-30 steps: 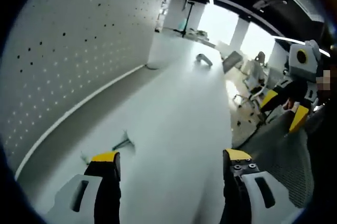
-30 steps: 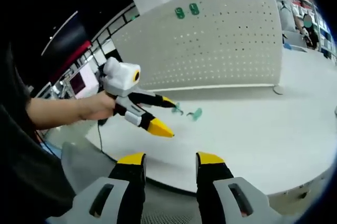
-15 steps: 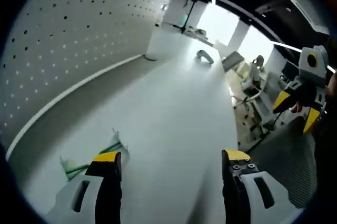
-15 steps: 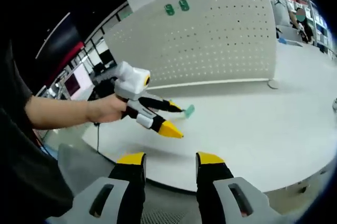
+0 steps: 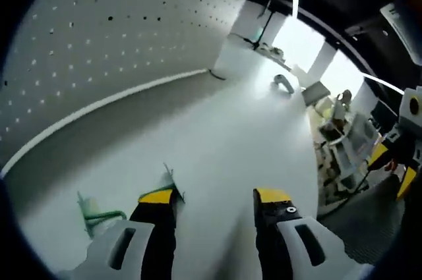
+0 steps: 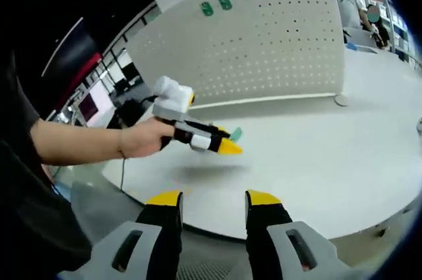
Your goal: Insert the hook assembly into the mounting plate slot until the hook locks in place.
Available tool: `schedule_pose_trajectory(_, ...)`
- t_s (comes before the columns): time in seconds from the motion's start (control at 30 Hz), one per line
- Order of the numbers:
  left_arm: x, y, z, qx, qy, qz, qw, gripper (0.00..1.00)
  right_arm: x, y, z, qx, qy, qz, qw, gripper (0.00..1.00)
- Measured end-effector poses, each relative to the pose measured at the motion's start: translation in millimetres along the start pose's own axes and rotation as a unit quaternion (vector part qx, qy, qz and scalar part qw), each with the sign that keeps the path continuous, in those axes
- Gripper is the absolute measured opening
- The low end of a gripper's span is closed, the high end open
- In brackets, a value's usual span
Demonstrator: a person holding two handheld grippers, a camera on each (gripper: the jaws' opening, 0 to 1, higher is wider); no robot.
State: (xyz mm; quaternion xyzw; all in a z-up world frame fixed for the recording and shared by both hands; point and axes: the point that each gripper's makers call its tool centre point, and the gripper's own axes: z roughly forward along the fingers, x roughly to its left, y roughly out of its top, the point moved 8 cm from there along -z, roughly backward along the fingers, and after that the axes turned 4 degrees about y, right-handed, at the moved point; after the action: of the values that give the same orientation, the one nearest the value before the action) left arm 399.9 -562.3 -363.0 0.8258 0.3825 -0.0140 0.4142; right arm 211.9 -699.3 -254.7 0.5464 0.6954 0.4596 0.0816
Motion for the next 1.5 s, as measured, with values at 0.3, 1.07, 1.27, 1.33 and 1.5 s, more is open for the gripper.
schedule_pose_trajectory(0.3, 5.2, -1.9, 6.2, 0.010, 0.040, -0.030, 0.9987, 0.15, -1.2, -1.8, 1.3, 0.004, 0.001, 0.001, 1.0000, 0.37)
schedule_pose_trajectory(1.07, 15.0, 4.7, -3.1, -0.001, 0.080, -0.035, 0.9962, 0.02, -4.0, -2.8, 6.5, 0.008, 0.004, 0.003, 1.0000, 0.36)
schedule_pose_trajectory(1.27, 15.2, 3.8, -5.6, 0.002, 0.077, -0.034, 0.9964, 0.02, -2.2, -1.6, 7.2, 0.009, 0.008, -0.002, 0.9999, 0.36)
schedule_pose_trajectory(1.33, 13.7, 4.1, -7.0, 0.001, 0.074, -0.034, 0.9967, 0.02, -2.0, -0.9, 7.0, 0.007, 0.008, -0.002, 0.9999, 0.36)
schedule_pose_trajectory(1.5, 15.6, 6.3, -10.6, -0.005, 0.076, -0.034, 0.9965, 0.01, 0.1, -2.0, 7.4, 0.009, 0.010, -0.004, 0.9999, 0.36)
